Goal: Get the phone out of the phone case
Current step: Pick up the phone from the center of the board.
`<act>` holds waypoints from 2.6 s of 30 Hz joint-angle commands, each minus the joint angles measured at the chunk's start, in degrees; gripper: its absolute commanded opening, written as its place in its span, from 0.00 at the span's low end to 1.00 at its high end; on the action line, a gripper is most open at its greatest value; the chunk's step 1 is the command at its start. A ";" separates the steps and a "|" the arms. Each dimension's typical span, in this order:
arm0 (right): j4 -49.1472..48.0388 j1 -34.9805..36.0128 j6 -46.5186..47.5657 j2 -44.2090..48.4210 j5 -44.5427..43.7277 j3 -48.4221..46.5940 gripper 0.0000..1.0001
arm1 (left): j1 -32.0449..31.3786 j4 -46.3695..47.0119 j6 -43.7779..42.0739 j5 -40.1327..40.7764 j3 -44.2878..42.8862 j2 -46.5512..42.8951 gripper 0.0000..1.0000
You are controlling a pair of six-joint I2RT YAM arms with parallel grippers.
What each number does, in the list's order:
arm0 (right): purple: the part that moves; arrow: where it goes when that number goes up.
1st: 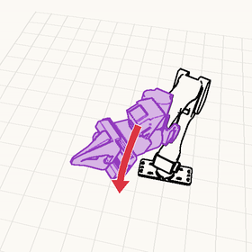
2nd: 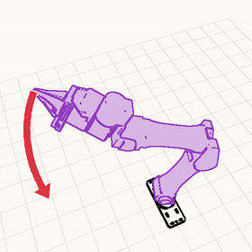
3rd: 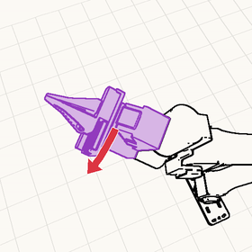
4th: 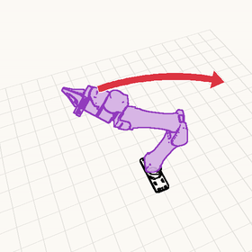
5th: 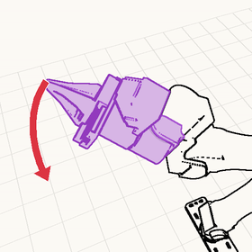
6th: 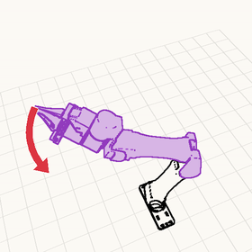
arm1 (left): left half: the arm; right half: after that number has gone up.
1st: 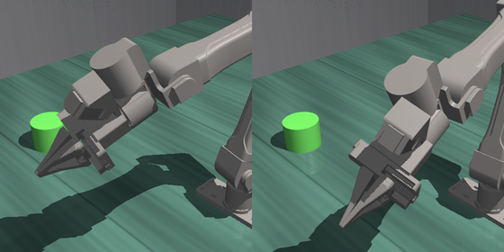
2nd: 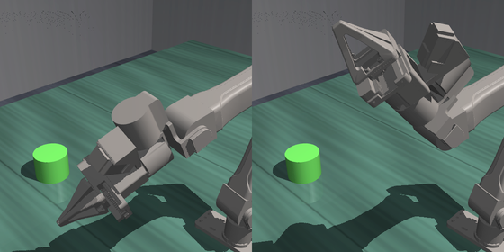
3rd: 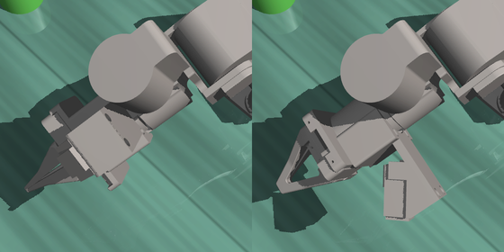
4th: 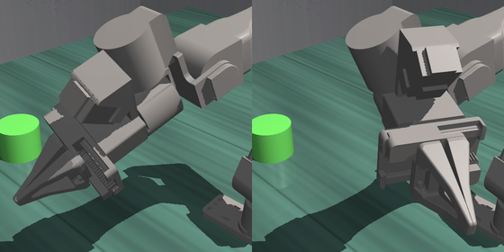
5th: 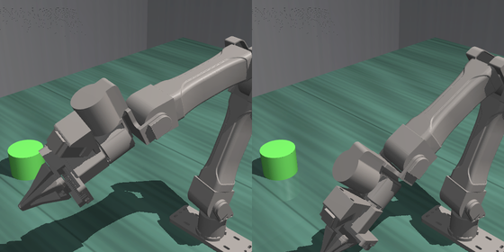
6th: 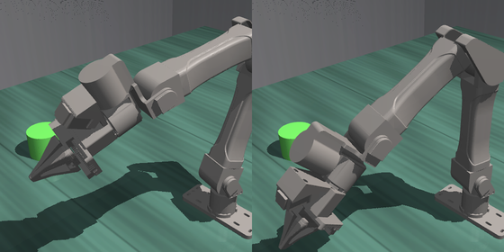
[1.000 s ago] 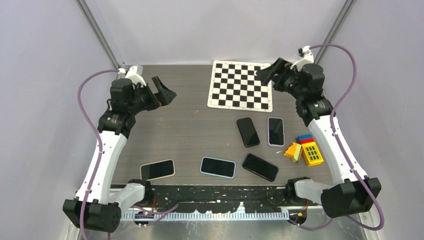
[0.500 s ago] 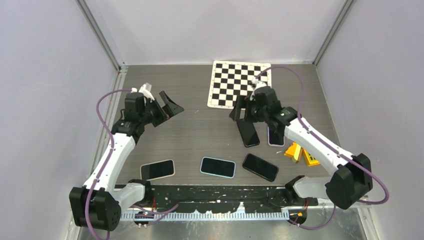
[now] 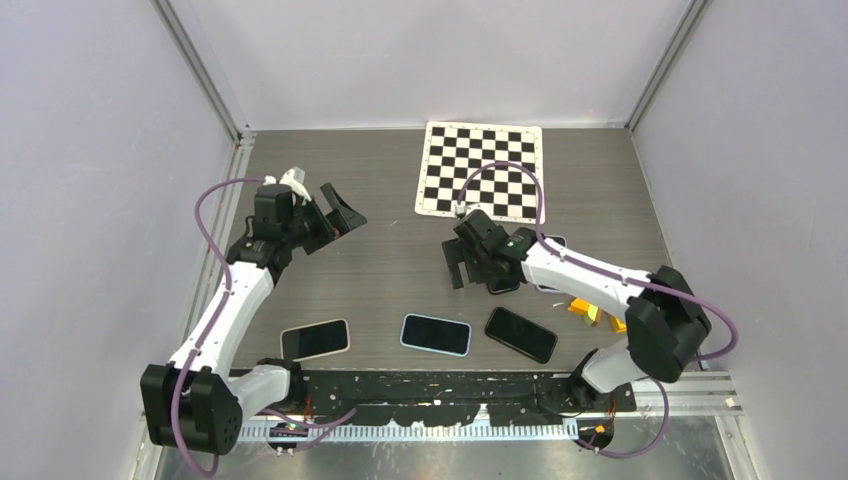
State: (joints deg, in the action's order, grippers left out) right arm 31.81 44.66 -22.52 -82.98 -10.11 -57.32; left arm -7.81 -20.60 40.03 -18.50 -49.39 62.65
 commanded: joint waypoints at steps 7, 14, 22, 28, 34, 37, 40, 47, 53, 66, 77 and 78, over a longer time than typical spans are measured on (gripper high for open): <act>5.68 -7.41 -6.50 -7.17 -12.11 -3.80 0.96 | -1.92 0.32 -3.20 2.05 -3.26 1.49 1.00; 2.95 -13.53 -3.56 -8.67 -2.81 -1.35 0.98 | -2.02 1.37 -2.85 1.97 -3.32 2.95 1.00; 2.94 -16.15 0.80 -13.23 4.01 -2.17 0.98 | -2.06 2.22 -3.02 2.61 -3.13 3.67 1.00; 3.42 -16.36 2.70 -17.47 5.72 -4.67 0.98 | -1.96 2.16 -3.21 3.27 -3.34 4.22 1.00; 3.12 -16.36 3.09 -19.95 5.03 -6.08 0.98 | -2.06 1.43 -3.79 3.83 -4.09 4.34 1.00; 3.05 -16.36 2.86 -21.12 3.75 -6.66 0.96 | -1.96 1.10 -3.96 4.08 -4.07 4.29 1.00; 2.41 -16.36 1.41 -21.55 0.06 -6.82 0.80 | -2.01 1.13 -3.95 4.13 -3.79 4.37 1.00; -10.41 -16.28 0.91 -13.46 7.73 -1.37 0.43 | -2.00 2.66 -1.38 4.20 -2.47 5.05 1.00; -14.81 -16.28 1.31 -12.48 19.13 -4.11 0.38 | -2.03 8.28 4.17 -0.06 -1.09 8.39 0.99; -20.79 -11.76 0.47 -16.82 24.74 -12.26 0.36 | -7.21 23.22 11.92 -19.74 -7.61 30.69 0.94; -22.73 -8.50 -1.06 -17.30 25.22 -14.10 0.38 | -9.52 34.01 19.23 -19.93 -8.48 36.38 0.85; -22.86 -8.46 -1.13 -17.34 25.31 -14.48 0.38 | -9.76 34.24 19.55 -20.11 -8.91 36.98 0.83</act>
State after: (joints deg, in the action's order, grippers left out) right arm 14.48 36.45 -22.55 -100.92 13.58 -68.05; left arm -16.97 7.16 56.62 -36.32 -55.53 97.12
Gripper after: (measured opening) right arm 0.772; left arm 0.870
